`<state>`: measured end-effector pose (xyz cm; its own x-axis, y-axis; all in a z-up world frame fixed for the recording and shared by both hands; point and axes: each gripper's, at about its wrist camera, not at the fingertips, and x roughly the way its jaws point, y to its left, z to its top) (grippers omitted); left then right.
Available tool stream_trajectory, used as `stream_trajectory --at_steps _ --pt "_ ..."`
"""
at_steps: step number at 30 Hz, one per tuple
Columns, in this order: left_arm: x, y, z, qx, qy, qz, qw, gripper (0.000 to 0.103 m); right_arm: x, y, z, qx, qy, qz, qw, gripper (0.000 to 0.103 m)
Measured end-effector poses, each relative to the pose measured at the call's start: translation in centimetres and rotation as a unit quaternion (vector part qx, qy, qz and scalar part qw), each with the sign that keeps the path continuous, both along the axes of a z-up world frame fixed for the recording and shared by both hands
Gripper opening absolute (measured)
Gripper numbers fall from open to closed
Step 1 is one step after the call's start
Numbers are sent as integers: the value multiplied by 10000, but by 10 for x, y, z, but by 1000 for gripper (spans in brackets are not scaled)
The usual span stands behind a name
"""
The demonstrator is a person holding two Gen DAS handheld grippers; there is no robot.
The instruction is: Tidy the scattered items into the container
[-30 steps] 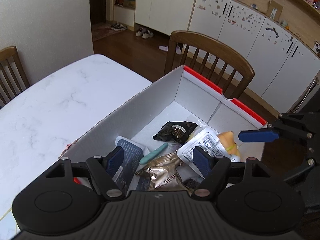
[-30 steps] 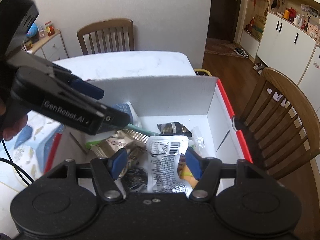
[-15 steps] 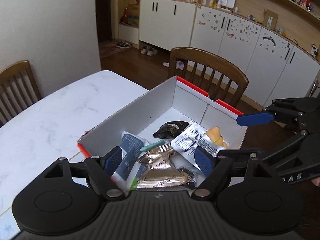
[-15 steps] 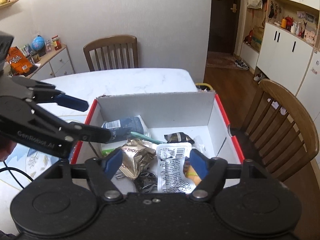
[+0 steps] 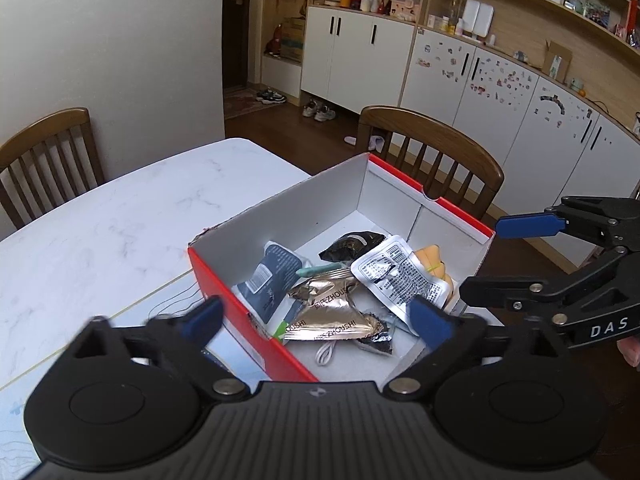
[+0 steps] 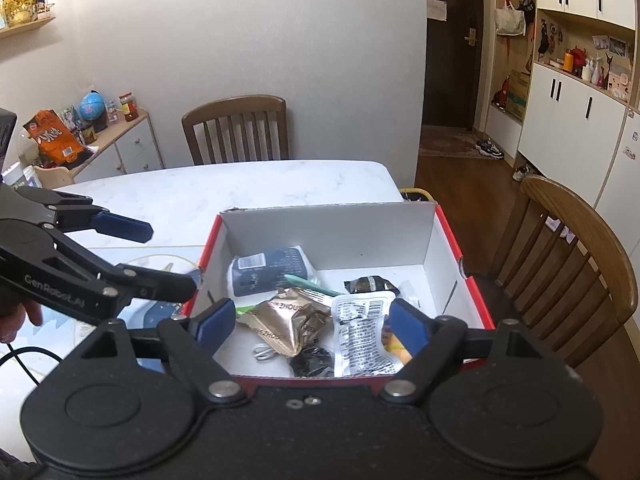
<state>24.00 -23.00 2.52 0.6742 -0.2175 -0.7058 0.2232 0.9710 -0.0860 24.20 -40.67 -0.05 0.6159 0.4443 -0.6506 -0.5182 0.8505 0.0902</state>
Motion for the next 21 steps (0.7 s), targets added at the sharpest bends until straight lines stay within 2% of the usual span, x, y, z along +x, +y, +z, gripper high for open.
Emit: stream_trajectory --at_steps 7,13,21 --pt "-17 8 0 -164 -30 170 9997 103 -17 -4 -1 175 -130 0 9998 94" --pt "-31 9 -1 -171 -101 304 9993 103 -26 -8 -3 275 -174 -174 9993 95" --pt "-46 10 -8 -260 17 312 9992 103 -36 -9 -5 323 -169 -274 9990 96"
